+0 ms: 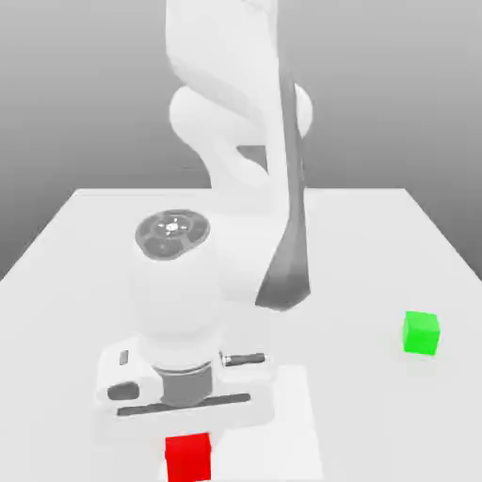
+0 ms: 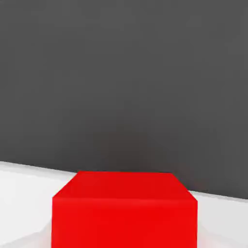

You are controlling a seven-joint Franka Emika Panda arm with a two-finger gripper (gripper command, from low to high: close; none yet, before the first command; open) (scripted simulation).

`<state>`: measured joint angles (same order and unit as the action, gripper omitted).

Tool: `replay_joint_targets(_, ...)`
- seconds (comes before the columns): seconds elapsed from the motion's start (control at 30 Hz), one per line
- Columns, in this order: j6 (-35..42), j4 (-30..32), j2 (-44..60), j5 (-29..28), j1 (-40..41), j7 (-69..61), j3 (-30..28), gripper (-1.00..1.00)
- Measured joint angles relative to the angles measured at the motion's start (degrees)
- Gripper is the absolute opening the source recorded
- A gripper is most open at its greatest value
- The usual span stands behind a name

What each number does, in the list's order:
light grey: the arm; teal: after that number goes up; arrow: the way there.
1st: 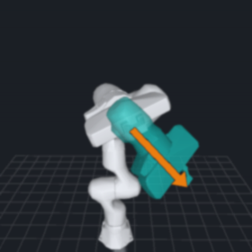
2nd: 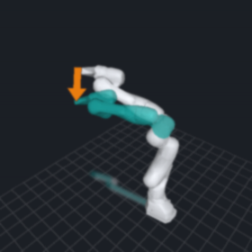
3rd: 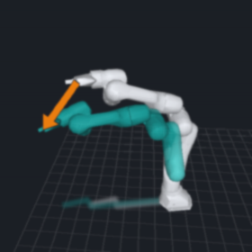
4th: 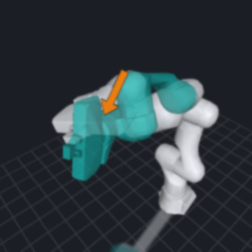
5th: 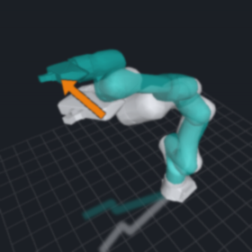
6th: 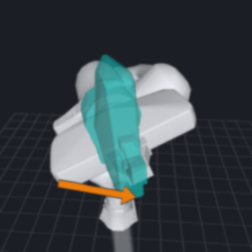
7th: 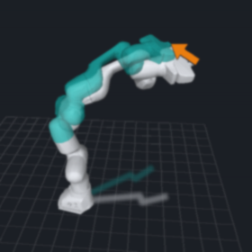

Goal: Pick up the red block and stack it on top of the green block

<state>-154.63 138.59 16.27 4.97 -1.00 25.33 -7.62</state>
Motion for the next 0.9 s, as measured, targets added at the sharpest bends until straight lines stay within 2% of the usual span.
replay_joint_targets(0.27,2.0,8.8,-10.7,0.2,-12.1,3.8,11.3,-1.00)
replay_joint_targets(0.37,2.1,13.4,-15.6,0.7,-24.6,5.9,17.4,-1.00)
replay_joint_targets(0.43,2.2,16.3,-18.7,0.5,-32.2,7.6,19.0,-1.00)
replay_joint_targets(0.53,1.7,20.1,-22.1,-0.7,-35.9,10.4,22.1,-1.00)
replay_joint_targets(0.67,-4.8,20.7,-16.2,-5.5,-35.6,14.3,23.3,-1.00)
replay_joint_targets(0.73,-8.6,20.6,-12.1,-9.0,-36.0,16.8,22.0,-1.00)
replay_joint_targets(0.77,-9.9,20.5,-10.6,-10.4,-36.4,17.8,21.4,1.00)
replay_joint_targets(0.9,-9.9,20.5,-10.6,-10.4,-36.4,17.8,21.4,1.00)
